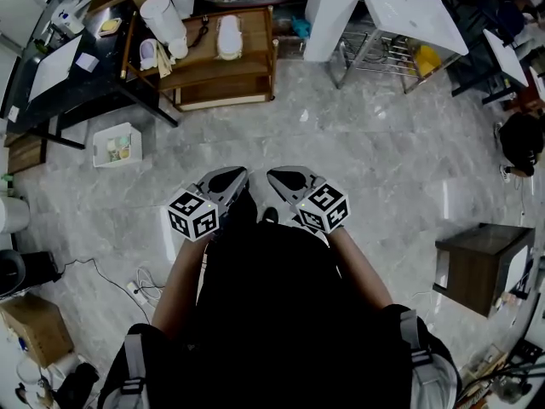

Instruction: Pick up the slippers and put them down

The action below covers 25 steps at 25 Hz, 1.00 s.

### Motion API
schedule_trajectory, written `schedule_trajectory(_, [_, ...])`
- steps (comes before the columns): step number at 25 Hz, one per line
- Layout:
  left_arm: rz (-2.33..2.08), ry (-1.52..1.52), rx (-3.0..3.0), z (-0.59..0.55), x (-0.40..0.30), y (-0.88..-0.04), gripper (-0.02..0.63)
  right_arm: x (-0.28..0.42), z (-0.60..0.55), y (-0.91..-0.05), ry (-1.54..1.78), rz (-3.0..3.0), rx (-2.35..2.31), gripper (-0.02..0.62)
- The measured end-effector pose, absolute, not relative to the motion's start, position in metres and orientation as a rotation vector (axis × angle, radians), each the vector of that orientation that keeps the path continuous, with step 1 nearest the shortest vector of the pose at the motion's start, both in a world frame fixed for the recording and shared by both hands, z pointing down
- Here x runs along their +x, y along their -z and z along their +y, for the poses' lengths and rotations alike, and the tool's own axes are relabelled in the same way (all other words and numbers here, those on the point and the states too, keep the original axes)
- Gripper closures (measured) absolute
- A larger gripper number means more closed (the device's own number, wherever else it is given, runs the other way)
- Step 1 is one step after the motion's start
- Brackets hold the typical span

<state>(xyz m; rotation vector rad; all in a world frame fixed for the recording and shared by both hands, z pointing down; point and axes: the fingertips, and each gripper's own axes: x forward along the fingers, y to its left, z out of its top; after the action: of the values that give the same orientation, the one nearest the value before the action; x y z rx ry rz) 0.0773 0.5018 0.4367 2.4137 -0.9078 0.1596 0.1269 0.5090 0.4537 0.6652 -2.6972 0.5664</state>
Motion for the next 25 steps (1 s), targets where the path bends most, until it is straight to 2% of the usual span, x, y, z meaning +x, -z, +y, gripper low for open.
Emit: schedule_trajectory(25, [-0.781,-0.197,2.393,0.403,0.058,-0.45,0.594,0.087,0.424,-0.469,-0.623,-2.624,0.627,0.588])
